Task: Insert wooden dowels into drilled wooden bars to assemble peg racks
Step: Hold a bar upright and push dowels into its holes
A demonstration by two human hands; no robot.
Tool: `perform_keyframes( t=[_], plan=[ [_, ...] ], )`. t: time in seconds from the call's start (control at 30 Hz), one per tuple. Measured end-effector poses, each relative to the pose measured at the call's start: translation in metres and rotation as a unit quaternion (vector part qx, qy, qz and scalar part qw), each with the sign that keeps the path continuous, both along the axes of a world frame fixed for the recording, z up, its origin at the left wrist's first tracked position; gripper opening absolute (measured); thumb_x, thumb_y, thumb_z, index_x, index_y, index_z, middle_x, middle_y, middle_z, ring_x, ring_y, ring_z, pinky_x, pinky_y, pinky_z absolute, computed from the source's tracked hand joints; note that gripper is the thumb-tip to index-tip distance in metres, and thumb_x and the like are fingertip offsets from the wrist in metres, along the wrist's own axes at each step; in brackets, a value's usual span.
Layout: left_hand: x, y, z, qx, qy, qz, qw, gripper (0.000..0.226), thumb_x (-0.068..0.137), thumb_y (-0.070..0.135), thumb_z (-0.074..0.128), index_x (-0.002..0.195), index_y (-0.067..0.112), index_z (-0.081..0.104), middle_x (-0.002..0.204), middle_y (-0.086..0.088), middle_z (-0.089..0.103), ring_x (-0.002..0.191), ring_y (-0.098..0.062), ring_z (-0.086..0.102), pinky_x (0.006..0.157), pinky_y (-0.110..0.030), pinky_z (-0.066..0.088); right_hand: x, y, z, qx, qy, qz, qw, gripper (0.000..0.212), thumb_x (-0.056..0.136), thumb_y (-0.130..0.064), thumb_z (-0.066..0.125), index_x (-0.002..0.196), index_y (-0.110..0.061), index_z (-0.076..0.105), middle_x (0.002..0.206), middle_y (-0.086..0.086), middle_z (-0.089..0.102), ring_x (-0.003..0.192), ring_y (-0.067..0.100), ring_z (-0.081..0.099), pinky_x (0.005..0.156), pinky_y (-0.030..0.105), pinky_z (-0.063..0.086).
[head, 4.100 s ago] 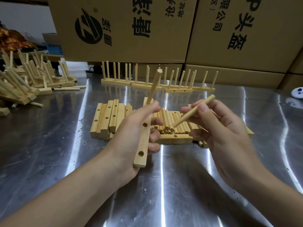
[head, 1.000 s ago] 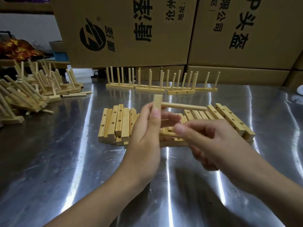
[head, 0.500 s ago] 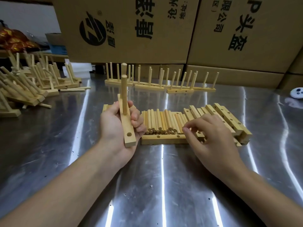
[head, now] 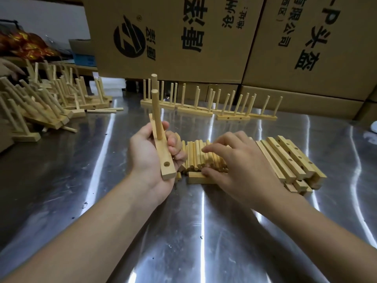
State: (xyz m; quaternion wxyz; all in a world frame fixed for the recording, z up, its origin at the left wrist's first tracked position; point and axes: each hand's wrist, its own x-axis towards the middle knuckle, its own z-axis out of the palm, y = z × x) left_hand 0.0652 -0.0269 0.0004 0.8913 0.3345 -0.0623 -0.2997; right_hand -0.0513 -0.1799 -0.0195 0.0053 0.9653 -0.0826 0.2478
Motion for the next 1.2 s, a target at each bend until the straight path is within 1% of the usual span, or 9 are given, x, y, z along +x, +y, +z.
perform_keyframes(
  t=[0.13,0.33,0.47,0.57,0.67,0.73,0.93,1.07,1.2],
  plan=[
    [-0.001,-0.001,0.0,0.004,0.001,-0.002,1.0,0.026,0.107,0.028,0.04,0.092,0.015,0.057,0.058,0.0,0.043,0.048,-0.011,0.036,0.052,-0.026,0.028,0.001,-0.005,-0.002,0.008,0.017,-0.026,0.999,0.05,0.093,-0.062,0.061,0.133,-0.034,0.069,0.124,-0.012,0.064,0.119,0.013,0.049,0.096,0.032,0.038],
    [-0.001,0.0,0.0,0.014,-0.006,-0.004,1.0,0.026,0.108,0.029,0.041,0.094,0.015,0.058,0.058,0.0,0.044,0.048,-0.011,0.036,0.051,-0.026,0.029,-0.01,-0.001,-0.002,-0.025,0.009,-0.008,1.0,0.035,0.096,-0.049,0.059,0.124,-0.033,0.075,0.116,-0.013,0.068,0.113,0.013,0.054,0.091,0.029,0.034],
    [-0.002,0.0,-0.002,0.014,-0.007,-0.006,1.0,0.029,0.107,0.031,0.041,0.094,0.014,0.06,0.059,-0.001,0.045,0.048,-0.011,0.037,0.05,-0.025,0.031,-0.017,0.002,-0.004,-0.048,-0.123,0.01,0.991,0.019,0.099,-0.03,0.071,0.114,-0.022,0.08,0.105,-0.006,0.074,0.1,0.017,0.063,0.083,0.034,0.043],
    [-0.002,0.0,-0.005,-0.004,0.002,-0.02,1.0,0.031,0.101,0.032,0.039,0.097,0.011,0.062,0.061,-0.002,0.044,0.05,-0.012,0.037,0.05,-0.026,0.032,-0.03,0.005,-0.004,0.155,-0.261,0.025,0.953,0.011,0.101,-0.031,0.073,0.109,-0.028,0.078,0.1,-0.016,0.075,0.098,0.005,0.066,0.084,0.017,0.047],
    [-0.003,0.0,-0.007,-0.015,0.003,-0.034,0.999,0.031,0.093,0.031,0.04,0.099,0.008,0.061,0.065,-0.004,0.043,0.053,-0.014,0.036,0.052,-0.028,0.03,-0.038,0.007,-0.003,0.457,-0.313,0.043,0.831,0.011,0.1,-0.029,0.072,0.107,-0.031,0.08,0.099,-0.006,0.079,0.098,0.01,0.074,0.077,0.016,0.054],
    [-0.004,0.0,-0.009,-0.029,0.006,-0.04,0.999,0.028,0.085,0.026,0.043,0.097,0.008,0.06,0.066,-0.004,0.043,0.052,-0.014,0.036,0.052,-0.027,0.03,-0.041,0.004,-0.005,0.566,-0.295,0.035,0.769,0.018,0.095,-0.035,0.071,0.109,-0.031,0.081,0.099,-0.002,0.079,0.098,0.008,0.074,0.076,0.025,0.054],
    [-0.005,0.001,-0.011,-0.072,0.042,-0.058,0.995,0.021,0.077,0.022,0.045,0.091,0.01,0.056,0.068,-0.001,0.041,0.049,-0.012,0.034,0.048,-0.025,0.029,-0.042,-0.001,-0.009,0.657,-0.286,0.042,0.696,0.029,0.086,-0.036,0.071,0.111,-0.026,0.082,0.101,0.0,0.079,0.103,0.012,0.074,0.077,0.03,0.05],
    [-0.006,0.0,-0.01,-0.048,0.046,-0.08,0.995,0.018,0.08,0.023,0.046,0.089,0.01,0.055,0.07,-0.002,0.042,0.05,-0.012,0.036,0.05,-0.024,0.028,-0.044,0.001,-0.009,0.659,-0.285,0.053,0.694,0.028,0.087,-0.032,0.071,0.112,-0.024,0.082,0.101,0.001,0.079,0.101,0.011,0.074,0.066,0.022,0.056],
    [-0.009,-0.001,-0.01,-0.03,0.051,-0.106,0.993,0.018,0.09,0.026,0.044,0.098,0.011,0.052,0.073,-0.003,0.045,0.052,-0.013,0.035,0.05,-0.025,0.029,-0.044,0.002,-0.008,0.633,-0.292,0.067,0.714,0.023,0.09,-0.03,0.075,0.111,-0.027,0.081,0.106,0.003,0.08,0.105,0.013,0.075,0.069,0.019,0.058]
  ],
)
